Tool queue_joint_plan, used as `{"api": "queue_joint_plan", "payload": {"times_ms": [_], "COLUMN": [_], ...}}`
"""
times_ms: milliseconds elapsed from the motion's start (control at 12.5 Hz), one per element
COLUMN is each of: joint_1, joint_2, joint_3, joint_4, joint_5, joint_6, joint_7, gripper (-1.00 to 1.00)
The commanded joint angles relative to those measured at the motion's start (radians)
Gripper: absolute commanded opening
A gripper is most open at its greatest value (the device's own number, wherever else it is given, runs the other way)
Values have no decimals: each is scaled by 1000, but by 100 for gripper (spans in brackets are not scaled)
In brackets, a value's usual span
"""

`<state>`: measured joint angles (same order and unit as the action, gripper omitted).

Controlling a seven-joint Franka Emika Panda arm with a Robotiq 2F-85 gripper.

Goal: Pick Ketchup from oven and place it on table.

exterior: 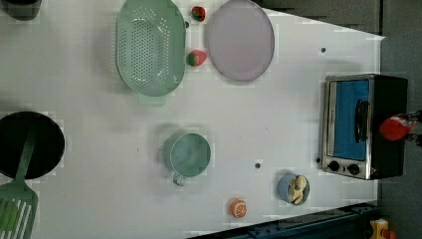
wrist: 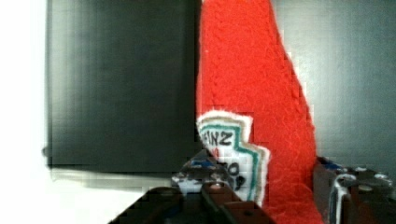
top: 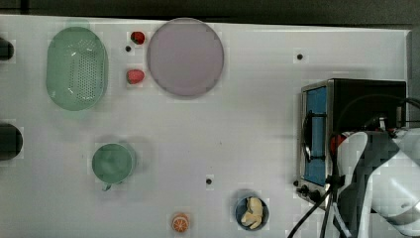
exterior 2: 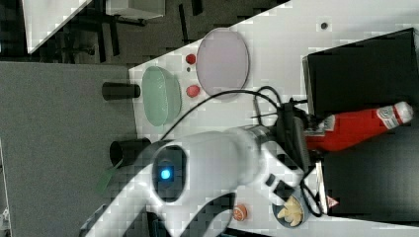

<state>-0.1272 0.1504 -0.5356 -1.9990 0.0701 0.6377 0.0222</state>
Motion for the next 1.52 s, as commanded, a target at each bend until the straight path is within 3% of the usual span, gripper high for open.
{"api": "queue_joint_plan", "payload": {"times_ms": [80, 400, 480, 960, 1200, 1520], "joint_1": [61, 77, 79, 81, 81, 82], "joint_2": [-119, -242, -264, -271, -198, 13], "joint_3": [64, 232, 312, 487, 517, 518], "joint_4": [80, 69, 33, -152, -286, -330], "joint_5": [-7, -13, -13, -24, -65, -65], "joint_6": [-176, -275, -288, -237, -62, 173], "joint_7": [-10, 90, 126, 394, 448, 455], "gripper": [1, 1, 1, 1, 1, 1]}}
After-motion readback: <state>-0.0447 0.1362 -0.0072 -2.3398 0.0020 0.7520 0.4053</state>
